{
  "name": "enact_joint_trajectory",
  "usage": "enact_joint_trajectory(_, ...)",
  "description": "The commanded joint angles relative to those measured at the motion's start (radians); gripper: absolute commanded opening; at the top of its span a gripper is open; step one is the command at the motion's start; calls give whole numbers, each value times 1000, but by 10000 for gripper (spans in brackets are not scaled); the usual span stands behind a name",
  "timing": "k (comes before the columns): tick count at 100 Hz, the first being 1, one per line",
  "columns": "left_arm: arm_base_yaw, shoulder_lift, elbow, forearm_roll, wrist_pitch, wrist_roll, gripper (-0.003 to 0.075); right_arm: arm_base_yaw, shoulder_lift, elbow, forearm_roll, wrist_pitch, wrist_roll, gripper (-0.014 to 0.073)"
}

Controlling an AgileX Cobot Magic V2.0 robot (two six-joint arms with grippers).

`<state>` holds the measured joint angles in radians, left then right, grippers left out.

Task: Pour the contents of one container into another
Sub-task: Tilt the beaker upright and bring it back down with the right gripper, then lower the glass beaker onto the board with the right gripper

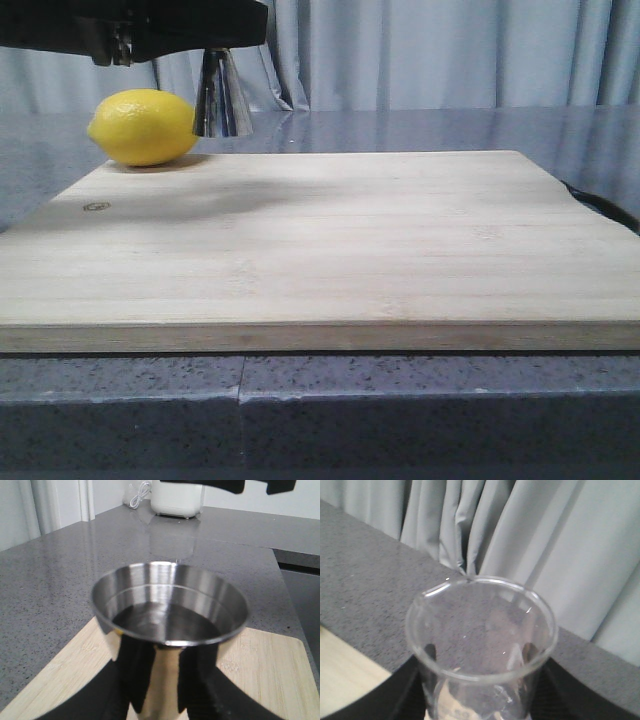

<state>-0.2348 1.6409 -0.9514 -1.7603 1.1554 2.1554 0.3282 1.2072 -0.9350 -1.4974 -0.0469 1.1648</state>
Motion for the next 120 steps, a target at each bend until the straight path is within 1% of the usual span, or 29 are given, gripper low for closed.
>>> enact_joint_trajectory(1, -9, -46, -31, -89, 101, -6, 206, -93, -43, 20, -11, -197, 51, 311)
enact_joint_trajectory(11, -9, -46, -31, -89, 101, -6, 206, -189, -34, 57, -9, -373, 57, 311)
enact_joint_trajectory(22, -9, -46, -31, -89, 101, -6, 206, -270, -14, 77, -6, -480, 55, 311)
enact_joint_trajectory(30, -9, -46, -31, -89, 101, -6, 206, -305, 10, 86, -6, -569, 12, 311)
enact_joint_trajectory(44, -9, -46, -31, -89, 101, -6, 206, -328, 72, 86, -6, -666, -53, 311)
enact_joint_trajectory(55, -9, -46, -31, -89, 101, -6, 206, -329, 129, 86, 8, -708, -104, 311)
enact_joint_trajectory(77, -9, -46, -31, -89, 101, -6, 206, -329, 235, 81, 106, -713, -192, 311)
enact_joint_trajectory(120, -9, -46, -31, -89, 101, -6, 206, -329, 401, -21, 126, -704, -196, 311)
